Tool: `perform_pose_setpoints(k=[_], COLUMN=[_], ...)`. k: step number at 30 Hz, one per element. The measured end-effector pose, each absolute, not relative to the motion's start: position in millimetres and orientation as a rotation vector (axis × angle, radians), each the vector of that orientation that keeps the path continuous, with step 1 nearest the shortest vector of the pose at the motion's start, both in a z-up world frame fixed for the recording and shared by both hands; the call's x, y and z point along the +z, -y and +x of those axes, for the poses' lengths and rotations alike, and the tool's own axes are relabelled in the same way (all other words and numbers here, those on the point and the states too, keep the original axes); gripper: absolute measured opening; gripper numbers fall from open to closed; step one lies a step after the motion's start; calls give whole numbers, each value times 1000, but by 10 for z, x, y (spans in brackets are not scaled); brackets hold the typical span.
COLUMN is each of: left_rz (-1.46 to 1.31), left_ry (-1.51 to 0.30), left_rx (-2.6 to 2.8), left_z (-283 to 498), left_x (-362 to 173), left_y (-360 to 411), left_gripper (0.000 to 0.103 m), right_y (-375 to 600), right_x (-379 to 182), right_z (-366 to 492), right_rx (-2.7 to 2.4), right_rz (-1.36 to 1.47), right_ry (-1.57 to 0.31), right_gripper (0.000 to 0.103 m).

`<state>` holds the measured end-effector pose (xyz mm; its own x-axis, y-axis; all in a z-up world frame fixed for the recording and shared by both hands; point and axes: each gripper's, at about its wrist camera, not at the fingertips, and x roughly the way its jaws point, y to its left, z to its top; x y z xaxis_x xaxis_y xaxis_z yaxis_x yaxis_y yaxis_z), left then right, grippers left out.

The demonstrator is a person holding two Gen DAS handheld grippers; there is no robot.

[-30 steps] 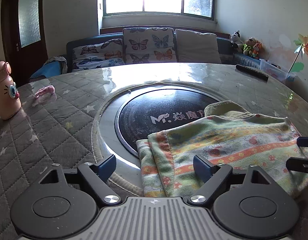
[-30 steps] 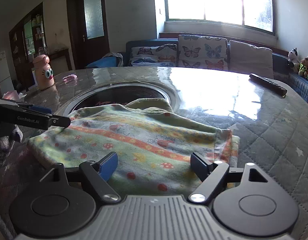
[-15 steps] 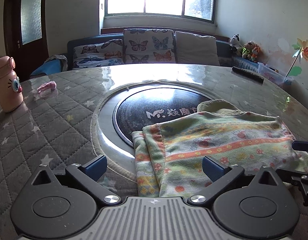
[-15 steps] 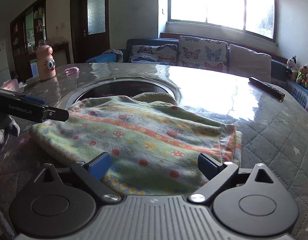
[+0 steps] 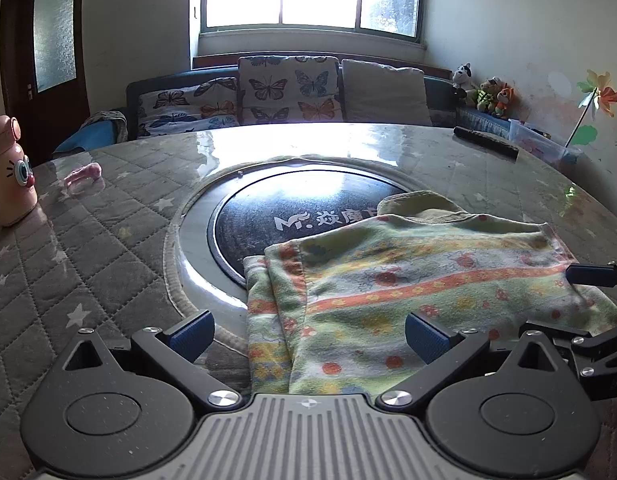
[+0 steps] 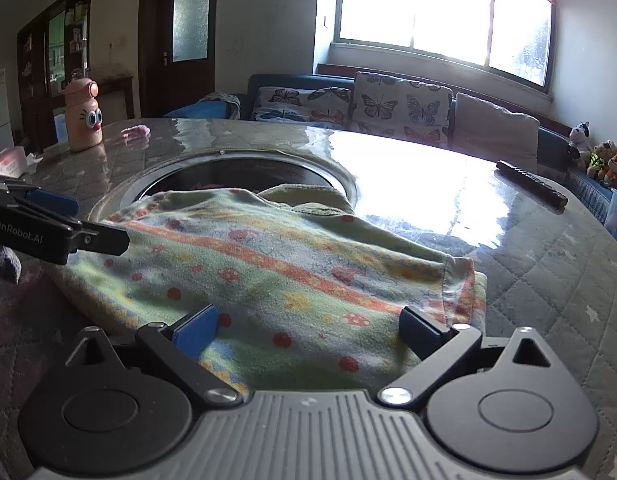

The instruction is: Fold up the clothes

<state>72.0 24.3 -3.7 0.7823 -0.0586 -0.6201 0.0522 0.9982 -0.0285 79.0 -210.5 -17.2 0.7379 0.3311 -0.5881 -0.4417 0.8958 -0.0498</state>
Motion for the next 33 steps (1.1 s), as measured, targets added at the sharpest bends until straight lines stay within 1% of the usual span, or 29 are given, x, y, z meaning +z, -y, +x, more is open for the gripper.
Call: perform_pose_setpoints(k=[4,8,13,17,23,29,33], left_rz=[-14,-21,-31,-37,-23,-18,-20], left_ry=[-676,-685,-691,-693,-678,-668,-666], left_rx=[-51,-54,-60,-67,-65,-61,-61], left_z=[739,740,729,722,705,678,669], left_x=[-67,-110,-140,-156,-179,-188,-190], left_y=[-274,-282,-298,-318,-298,-278,-275], left_gripper=[103,103,103,103,103,103,103], right_y=[2093,2031,1921,1947,1882,1754,1683], right_x=[-64,10,-117,-164,-41,-114,-57], right_z=[851,1025,1250,1257,1336,1532,1578], right_rx=[430,410,387,386,401,410,430], right_rz=[-207,-218,-244,-231,-253,-275,-296], right_ry=[-579,-559,-596,-610,-583,-615,-603], right_gripper=[102,103,103,103,103,103,103])
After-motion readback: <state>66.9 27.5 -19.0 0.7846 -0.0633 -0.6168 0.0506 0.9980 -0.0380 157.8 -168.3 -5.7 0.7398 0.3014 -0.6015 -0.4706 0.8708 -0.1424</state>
